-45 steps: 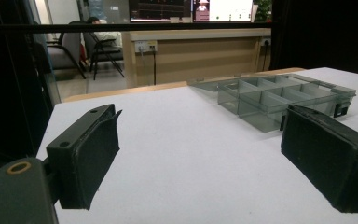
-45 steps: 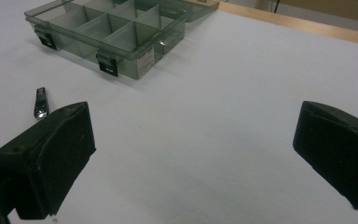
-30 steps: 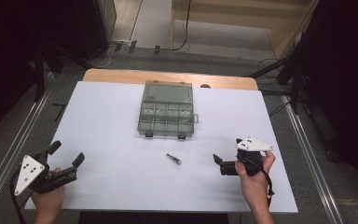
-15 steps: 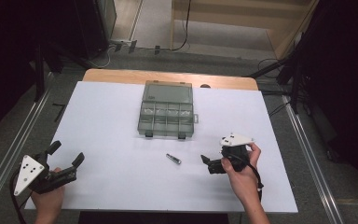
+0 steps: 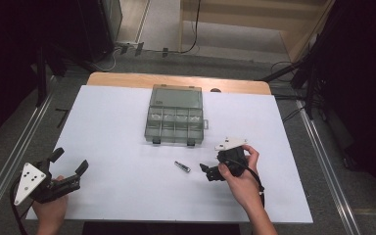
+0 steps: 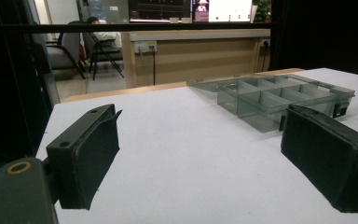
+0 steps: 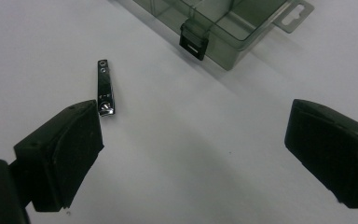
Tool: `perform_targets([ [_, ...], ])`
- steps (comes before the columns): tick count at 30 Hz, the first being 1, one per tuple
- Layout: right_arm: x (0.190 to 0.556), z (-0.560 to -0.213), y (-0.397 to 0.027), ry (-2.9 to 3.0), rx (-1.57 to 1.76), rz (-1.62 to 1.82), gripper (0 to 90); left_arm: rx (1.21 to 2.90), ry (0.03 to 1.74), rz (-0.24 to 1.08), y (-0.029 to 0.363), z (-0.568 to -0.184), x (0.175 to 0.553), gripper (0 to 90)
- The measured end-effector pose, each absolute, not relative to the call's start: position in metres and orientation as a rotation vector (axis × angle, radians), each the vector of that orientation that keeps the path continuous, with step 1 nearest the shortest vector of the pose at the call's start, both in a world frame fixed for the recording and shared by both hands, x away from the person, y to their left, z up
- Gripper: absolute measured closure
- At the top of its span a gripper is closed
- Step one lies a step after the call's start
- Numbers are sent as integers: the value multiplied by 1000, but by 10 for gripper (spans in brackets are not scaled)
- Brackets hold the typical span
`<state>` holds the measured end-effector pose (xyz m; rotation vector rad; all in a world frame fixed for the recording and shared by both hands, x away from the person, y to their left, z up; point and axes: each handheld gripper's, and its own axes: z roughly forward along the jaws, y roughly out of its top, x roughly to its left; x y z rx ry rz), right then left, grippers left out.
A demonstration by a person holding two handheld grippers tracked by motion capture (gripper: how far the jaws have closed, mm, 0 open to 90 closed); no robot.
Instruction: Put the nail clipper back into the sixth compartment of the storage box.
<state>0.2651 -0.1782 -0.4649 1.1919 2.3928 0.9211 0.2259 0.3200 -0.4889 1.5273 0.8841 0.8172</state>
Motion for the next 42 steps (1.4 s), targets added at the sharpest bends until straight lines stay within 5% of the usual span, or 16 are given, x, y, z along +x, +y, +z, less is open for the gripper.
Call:
perform_targets([
  [8, 271, -464, -163, 2444, 1160, 884, 67, 1519, 889, 813, 320, -489, 226, 107],
  [17, 275, -467, -148, 2489, 1163, 831, 156, 1520, 889, 814, 320, -489, 226, 107],
  [20, 277, -468, -145, 2547, 1162, 856, 255, 1517, 888, 813, 321, -489, 226, 107],
  [32, 278, -473, -125, 2625, 1151, 825, 348, 1517, 887, 814, 320, -489, 226, 107],
  [42, 282, -479, -112, 2673, 1177, 756, 595, 1516, 887, 812, 321, -489, 226, 107],
])
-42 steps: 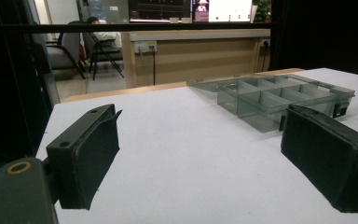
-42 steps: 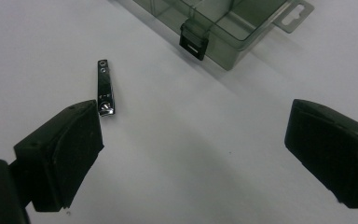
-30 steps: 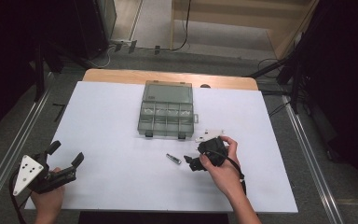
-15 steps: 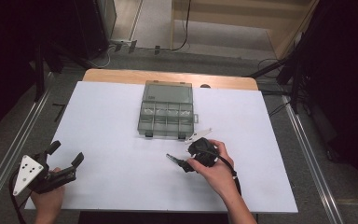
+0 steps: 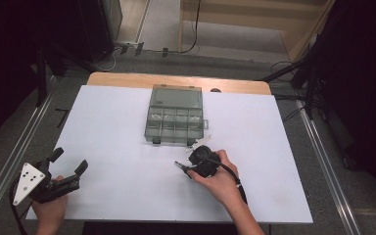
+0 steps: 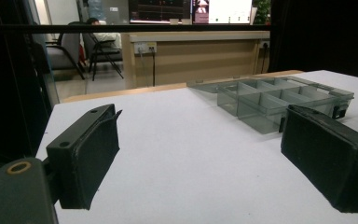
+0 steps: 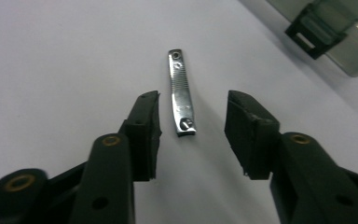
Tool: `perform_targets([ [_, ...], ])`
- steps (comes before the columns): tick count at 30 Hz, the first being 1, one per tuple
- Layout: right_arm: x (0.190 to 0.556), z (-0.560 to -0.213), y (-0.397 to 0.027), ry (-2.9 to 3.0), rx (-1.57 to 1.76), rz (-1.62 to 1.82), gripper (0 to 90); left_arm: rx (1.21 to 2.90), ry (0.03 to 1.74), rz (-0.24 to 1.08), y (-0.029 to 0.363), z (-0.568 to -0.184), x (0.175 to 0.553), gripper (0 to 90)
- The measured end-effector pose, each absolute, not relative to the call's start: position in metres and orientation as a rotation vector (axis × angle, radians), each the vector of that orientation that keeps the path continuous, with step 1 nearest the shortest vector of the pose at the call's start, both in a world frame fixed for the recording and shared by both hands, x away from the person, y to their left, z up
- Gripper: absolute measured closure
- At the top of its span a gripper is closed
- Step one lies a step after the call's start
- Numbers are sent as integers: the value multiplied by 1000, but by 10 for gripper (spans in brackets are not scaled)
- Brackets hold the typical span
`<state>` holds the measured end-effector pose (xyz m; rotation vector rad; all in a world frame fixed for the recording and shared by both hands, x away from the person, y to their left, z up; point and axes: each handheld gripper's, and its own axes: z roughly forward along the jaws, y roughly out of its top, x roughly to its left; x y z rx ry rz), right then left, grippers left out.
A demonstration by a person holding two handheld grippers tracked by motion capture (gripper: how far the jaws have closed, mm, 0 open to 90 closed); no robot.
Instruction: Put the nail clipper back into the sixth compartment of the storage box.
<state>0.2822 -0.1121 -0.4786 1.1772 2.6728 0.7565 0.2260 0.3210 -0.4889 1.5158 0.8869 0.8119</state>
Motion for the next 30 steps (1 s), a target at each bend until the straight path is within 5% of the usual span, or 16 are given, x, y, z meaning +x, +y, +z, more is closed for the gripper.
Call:
perform_targets([
  [8, 287, -480, -103, 2705, 1196, 713, 702, 1516, 885, 812, 321, -489, 226, 107],
  [30, 291, -489, -95, 2735, 1176, 653, 784, 1515, 886, 812, 321, -489, 226, 107],
])
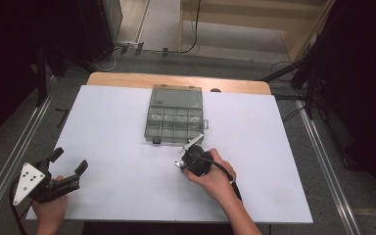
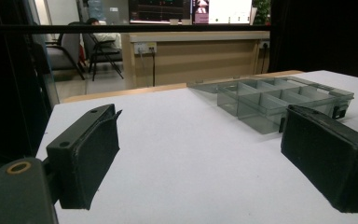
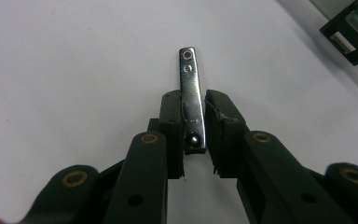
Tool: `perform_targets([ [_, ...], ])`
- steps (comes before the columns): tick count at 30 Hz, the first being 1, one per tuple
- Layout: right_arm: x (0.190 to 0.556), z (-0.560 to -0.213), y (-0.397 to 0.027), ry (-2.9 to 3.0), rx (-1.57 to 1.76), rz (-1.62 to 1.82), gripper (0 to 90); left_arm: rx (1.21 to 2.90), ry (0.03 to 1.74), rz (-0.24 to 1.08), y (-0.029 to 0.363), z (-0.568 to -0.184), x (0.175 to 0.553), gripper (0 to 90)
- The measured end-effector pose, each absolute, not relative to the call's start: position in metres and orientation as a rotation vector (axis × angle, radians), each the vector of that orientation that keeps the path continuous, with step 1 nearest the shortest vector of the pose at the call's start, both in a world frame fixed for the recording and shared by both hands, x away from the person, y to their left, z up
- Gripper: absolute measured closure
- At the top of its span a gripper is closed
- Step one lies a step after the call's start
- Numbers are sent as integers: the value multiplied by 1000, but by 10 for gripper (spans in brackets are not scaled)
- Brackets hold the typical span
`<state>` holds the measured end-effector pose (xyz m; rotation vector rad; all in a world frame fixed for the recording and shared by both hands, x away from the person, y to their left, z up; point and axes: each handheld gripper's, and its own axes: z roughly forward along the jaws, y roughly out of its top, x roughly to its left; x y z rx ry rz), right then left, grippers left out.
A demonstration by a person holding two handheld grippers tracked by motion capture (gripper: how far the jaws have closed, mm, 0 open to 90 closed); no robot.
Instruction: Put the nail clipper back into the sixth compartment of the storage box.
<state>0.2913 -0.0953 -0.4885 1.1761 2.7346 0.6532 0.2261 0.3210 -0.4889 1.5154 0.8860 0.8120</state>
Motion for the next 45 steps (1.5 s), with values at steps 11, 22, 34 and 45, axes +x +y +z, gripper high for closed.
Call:
perform_targets([
  [11, 289, -492, -95, 2722, 1152, 661, 791, 1517, 884, 813, 321, -489, 226, 107],
  [22, 291, -491, -96, 2708, 1220, 674, 816, 1525, 884, 816, 320, -489, 226, 107],
  [34, 292, -485, -101, 2702, 1240, 730, 817, 1518, 885, 813, 321, -489, 226, 107],
  [45, 292, -469, -100, 2700, 1247, 799, 817, 1517, 887, 812, 321, -489, 226, 107],
])
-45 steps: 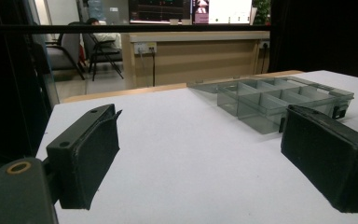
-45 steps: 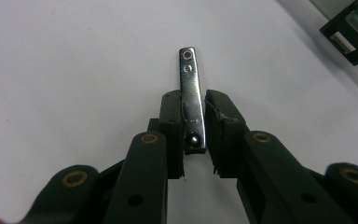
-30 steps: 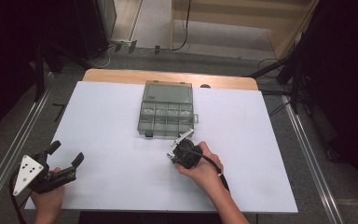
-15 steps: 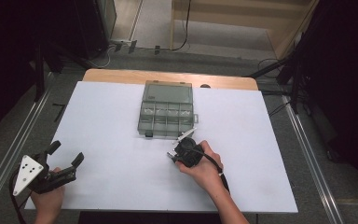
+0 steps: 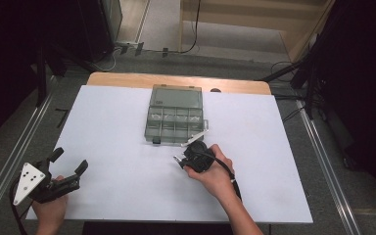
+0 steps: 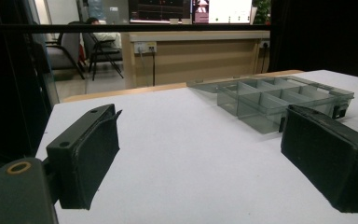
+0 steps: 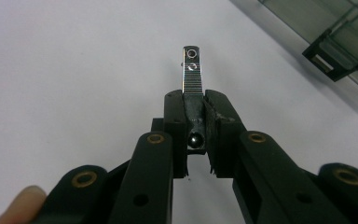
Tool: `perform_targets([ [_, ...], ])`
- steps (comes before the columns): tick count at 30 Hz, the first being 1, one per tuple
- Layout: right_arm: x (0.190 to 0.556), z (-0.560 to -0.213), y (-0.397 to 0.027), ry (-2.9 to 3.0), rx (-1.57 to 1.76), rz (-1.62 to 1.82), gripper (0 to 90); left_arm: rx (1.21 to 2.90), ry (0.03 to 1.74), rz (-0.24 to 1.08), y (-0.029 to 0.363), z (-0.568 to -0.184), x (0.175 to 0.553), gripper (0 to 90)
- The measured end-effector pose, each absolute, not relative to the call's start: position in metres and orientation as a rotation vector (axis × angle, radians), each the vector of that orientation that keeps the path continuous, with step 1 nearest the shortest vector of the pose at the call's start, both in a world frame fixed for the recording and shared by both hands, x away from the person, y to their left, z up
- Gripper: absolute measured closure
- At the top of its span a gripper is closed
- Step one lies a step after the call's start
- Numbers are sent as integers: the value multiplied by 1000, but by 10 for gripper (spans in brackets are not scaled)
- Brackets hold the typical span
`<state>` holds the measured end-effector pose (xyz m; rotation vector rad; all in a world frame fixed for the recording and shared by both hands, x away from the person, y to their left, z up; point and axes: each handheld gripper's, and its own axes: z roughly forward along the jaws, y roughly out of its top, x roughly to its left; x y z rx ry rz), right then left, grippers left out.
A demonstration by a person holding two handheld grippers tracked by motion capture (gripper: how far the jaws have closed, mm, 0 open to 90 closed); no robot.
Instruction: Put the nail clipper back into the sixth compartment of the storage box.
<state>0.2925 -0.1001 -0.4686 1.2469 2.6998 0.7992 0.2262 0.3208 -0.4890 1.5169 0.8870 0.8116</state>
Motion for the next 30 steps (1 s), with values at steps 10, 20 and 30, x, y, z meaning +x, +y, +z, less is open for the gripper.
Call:
perform_targets([
  [10, 296, -456, -97, 2679, 1231, 823, 817, 1515, 886, 810, 321, -489, 226, 107],
  [20, 303, -448, -91, 2676, 1226, 854, 818, 1517, 885, 810, 321, -489, 226, 107],
  [30, 311, -439, -85, 2659, 1206, 878, 818, 1516, 884, 810, 321, -489, 226, 107],
])
